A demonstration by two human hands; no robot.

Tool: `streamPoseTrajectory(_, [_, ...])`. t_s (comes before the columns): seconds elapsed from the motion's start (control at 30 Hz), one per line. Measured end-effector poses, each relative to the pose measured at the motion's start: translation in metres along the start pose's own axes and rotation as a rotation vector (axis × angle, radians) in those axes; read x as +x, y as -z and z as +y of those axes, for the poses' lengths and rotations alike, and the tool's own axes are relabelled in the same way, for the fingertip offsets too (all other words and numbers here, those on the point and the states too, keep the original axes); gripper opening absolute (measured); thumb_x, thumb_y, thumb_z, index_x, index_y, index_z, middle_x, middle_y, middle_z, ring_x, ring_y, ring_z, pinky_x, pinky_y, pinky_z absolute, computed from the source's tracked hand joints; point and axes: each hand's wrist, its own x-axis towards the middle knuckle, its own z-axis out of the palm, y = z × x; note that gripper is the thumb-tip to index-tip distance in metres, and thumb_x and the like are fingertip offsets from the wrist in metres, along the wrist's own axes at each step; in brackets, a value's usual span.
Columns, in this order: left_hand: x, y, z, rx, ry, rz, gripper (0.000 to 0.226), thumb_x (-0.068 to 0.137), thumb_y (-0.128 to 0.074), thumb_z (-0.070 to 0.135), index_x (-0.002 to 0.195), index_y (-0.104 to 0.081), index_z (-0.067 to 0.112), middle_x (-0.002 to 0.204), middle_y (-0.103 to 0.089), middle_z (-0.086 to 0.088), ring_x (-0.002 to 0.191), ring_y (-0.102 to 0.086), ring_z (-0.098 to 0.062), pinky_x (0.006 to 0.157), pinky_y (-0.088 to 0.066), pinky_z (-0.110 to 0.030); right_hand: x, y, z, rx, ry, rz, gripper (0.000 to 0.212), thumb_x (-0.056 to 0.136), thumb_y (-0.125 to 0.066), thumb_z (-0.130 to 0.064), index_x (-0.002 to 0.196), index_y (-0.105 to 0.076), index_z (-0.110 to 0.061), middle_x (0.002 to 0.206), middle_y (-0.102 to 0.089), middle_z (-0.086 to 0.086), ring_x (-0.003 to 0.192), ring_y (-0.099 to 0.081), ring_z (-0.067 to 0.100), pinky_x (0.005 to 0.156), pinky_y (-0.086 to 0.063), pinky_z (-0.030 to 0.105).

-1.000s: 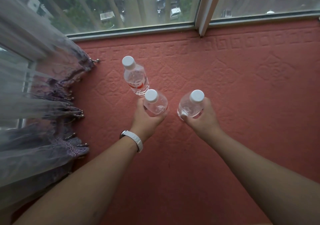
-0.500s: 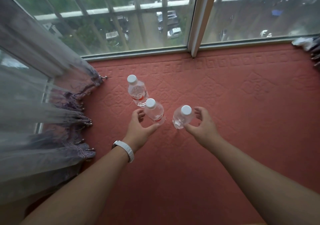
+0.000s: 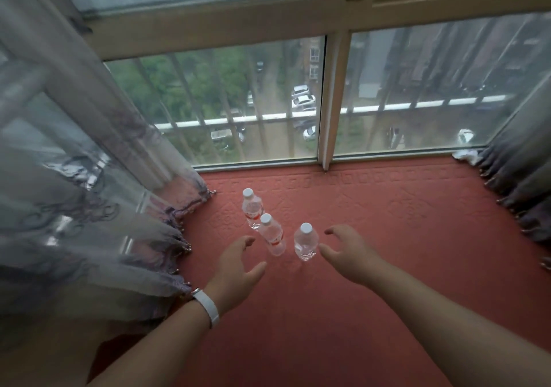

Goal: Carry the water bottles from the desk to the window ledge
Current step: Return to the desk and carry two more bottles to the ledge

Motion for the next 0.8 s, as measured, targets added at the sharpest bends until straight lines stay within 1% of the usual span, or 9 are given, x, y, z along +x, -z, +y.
streamPoseTrajectory(0.07, [-0.014,0.011,0.011,0.134,-0.059,-0.03,0.061,0.083,-0.073,0.033,0.137,-0.049,0.019,0.138,-0.054,0.003,0.121,-0.048,-0.005,0.101,-0.035,-0.02,-0.015,0.015,-0.01,-0.123,0.031,-0.03,0.054,0.084,-0.053,-0.054,0.127,-0.056,-0.022,0.131,-0.055,-0.002,0.122,-0.049,0.019,0.099,-0.042,0.035])
streamPoseTrajectory(0.17, [-0.03,0.022,0.021,0.345,-0.145,-0.084,0.063,0.085,-0.065,0.045,0.141,-0.045,0.022,0.143,-0.051,0.004,0.131,-0.046,-0.013,0.109,-0.035,-0.028,-0.036,0.033,-0.025,-0.309,0.078,-0.049,0.052,0.086,-0.044,-0.059,0.125,-0.055,-0.026,0.13,-0.054,-0.002,0.121,-0.048,0.021,0.093,-0.042,0.034])
streamPoseTrajectory(0.27, [-0.042,0.033,0.027,0.494,-0.244,-0.085,0.062,0.085,-0.056,0.053,0.14,-0.046,0.026,0.141,-0.052,0.007,0.131,-0.047,-0.015,0.108,-0.038,-0.034,-0.058,0.046,-0.037,-0.413,0.097,-0.036,0.051,0.089,-0.04,-0.059,0.123,-0.055,-0.025,0.13,-0.053,-0.002,0.122,-0.047,0.023,0.093,-0.043,0.036])
streamPoseTrajectory(0.37, [-0.052,0.043,0.032,0.601,-0.366,-0.024,0.06,0.083,-0.047,0.059,0.135,-0.051,0.029,0.137,-0.056,0.008,0.127,-0.05,-0.016,0.105,-0.037,-0.036,-0.081,0.051,-0.05,-0.474,0.095,-0.014,0.051,0.091,-0.036,-0.06,0.124,-0.055,-0.025,0.13,-0.052,-0.001,0.122,-0.047,0.023,0.092,-0.042,0.036])
streamPoseTrajectory(0.47, [-0.062,0.057,0.035,0.645,-0.435,0.0,0.059,0.085,-0.04,0.06,0.137,-0.047,0.033,0.141,-0.05,0.012,0.131,-0.044,-0.013,0.108,-0.031,-0.035,-0.101,0.051,-0.063,-0.51,0.09,0.008,0.051,0.092,-0.034,-0.06,0.127,-0.053,-0.029,0.129,-0.051,-0.003,0.123,-0.046,0.021,0.093,-0.041,0.034])
streamPoseTrajectory(0.57, [-0.068,0.072,0.031,0.612,-0.46,-0.012,0.06,0.087,-0.038,0.059,0.141,-0.042,0.035,0.146,-0.045,0.014,0.136,-0.038,-0.011,0.11,-0.027,-0.033,-0.122,0.046,-0.079,-0.493,0.06,0.049,0.05,0.092,-0.035,-0.06,0.128,-0.052,-0.031,0.131,-0.051,-0.004,0.124,-0.045,0.02,0.096,-0.041,0.033])
streamPoseTrajectory(0.63, [-0.072,0.084,0.026,0.56,-0.477,-0.009,0.063,0.085,-0.038,0.06,0.142,-0.042,0.034,0.144,-0.047,0.012,0.134,-0.041,-0.012,0.109,-0.03,-0.033,-0.135,0.04,-0.09,-0.481,0.034,0.076,0.051,0.091,-0.035,-0.061,0.129,-0.052,-0.031,0.132,-0.051,-0.005,0.123,-0.046,0.02,0.097,-0.041,0.034])
streamPoseTrajectory(0.73, [-0.073,0.099,0.016,0.499,-0.506,-0.036,0.066,0.083,-0.035,0.061,0.14,-0.047,0.03,0.142,-0.051,0.008,0.131,-0.046,-0.015,0.105,-0.038,-0.035,-0.155,0.03,-0.108,-0.483,-0.003,0.11,0.053,0.09,-0.035,-0.061,0.131,-0.051,-0.03,0.133,-0.05,-0.004,0.124,-0.045,0.019,0.097,-0.041,0.034])
streamPoseTrajectory(0.8, [-0.072,0.106,0.011,0.495,-0.539,-0.061,0.065,0.083,-0.033,0.062,0.137,-0.051,0.029,0.14,-0.053,0.007,0.128,-0.048,-0.016,0.103,-0.041,-0.035,-0.169,0.023,-0.12,-0.483,-0.025,0.151,0.053,0.09,-0.037,-0.06,0.132,-0.051,-0.03,0.135,-0.05,-0.004,0.125,-0.045,0.018,0.098,-0.041,0.034])
